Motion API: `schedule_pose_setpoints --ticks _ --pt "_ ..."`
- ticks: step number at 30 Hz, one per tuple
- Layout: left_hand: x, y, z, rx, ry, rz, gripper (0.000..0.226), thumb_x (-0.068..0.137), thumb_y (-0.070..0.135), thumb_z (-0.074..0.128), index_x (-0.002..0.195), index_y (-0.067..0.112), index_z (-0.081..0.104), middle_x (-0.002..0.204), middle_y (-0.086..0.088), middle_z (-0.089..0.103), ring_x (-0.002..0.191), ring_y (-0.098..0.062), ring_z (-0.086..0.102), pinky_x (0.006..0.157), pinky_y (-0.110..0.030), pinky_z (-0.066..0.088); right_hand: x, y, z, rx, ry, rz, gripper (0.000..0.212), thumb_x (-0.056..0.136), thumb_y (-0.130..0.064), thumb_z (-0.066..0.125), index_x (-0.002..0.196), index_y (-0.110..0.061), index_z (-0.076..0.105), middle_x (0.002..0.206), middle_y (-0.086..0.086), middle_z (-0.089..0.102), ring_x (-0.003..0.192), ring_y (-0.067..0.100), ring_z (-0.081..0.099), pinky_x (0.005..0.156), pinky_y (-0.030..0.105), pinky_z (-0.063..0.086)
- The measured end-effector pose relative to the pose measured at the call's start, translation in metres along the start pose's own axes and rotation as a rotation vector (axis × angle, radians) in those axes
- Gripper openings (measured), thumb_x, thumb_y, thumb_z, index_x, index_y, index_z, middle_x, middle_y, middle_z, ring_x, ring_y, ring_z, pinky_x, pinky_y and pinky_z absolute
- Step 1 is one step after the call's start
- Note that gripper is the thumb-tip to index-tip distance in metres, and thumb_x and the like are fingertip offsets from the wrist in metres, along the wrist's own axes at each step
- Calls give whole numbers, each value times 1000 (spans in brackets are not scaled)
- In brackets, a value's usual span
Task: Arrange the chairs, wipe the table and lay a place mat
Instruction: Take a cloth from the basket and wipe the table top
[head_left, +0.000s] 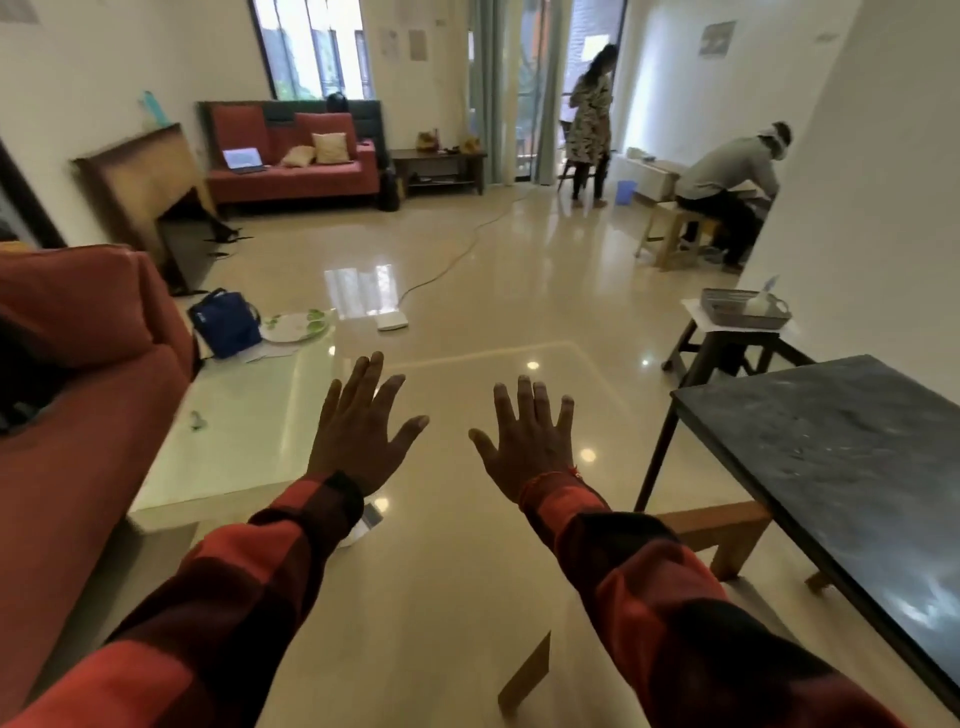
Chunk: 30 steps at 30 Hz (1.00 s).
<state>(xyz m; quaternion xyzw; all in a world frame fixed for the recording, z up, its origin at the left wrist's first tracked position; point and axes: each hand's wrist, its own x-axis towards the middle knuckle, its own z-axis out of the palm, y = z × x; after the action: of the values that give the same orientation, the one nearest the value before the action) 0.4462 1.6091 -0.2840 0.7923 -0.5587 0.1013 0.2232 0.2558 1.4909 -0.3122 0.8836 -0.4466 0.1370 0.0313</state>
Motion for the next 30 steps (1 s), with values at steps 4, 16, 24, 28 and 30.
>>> schedule_pose_setpoints --ticks 4,16,24,28,30 --pt "88 -29 37 -59 -22 129 63 97 58 48 146 18 49 168 -7 15 156 -22 7 125 -47 10 57 2 20 -37 -63 141 77 99 -63 35 160 -21 13 166 17 14 153 38 14 120 65 7" --pt "319 -31 143 -113 -167 496 86 91 73 19 160 22 20 169 -5 11 156 -19 5 126 -46 10 206 58 74 -66 -113 482 77 101 -60 36 161 -23 6 168 16 9 155 37 9 122 64 5" --pt "489 19 254 -104 -219 677 91 90 80 1 160 26 24 169 2 6 155 -12 -1 127 -45 6 329 175 137 -60 -99 695 81 99 -60 38 162 -25 1 168 16 15 154 37 15 121 63 8" --pt "588 52 294 -148 -219 656 91 90 80 2 160 26 22 169 4 3 155 -10 -5 127 -42 1 395 240 147 -101 -102 749 88 94 -61 48 159 -26 -1 162 19 31 149 39 31 117 65 19" --pt "634 67 313 -163 -221 662 88 91 79 5 160 27 22 169 4 3 155 -10 -6 127 -41 1 436 275 148 -120 -73 781 92 85 -61 62 156 -22 18 149 21 50 137 42 48 109 67 34"
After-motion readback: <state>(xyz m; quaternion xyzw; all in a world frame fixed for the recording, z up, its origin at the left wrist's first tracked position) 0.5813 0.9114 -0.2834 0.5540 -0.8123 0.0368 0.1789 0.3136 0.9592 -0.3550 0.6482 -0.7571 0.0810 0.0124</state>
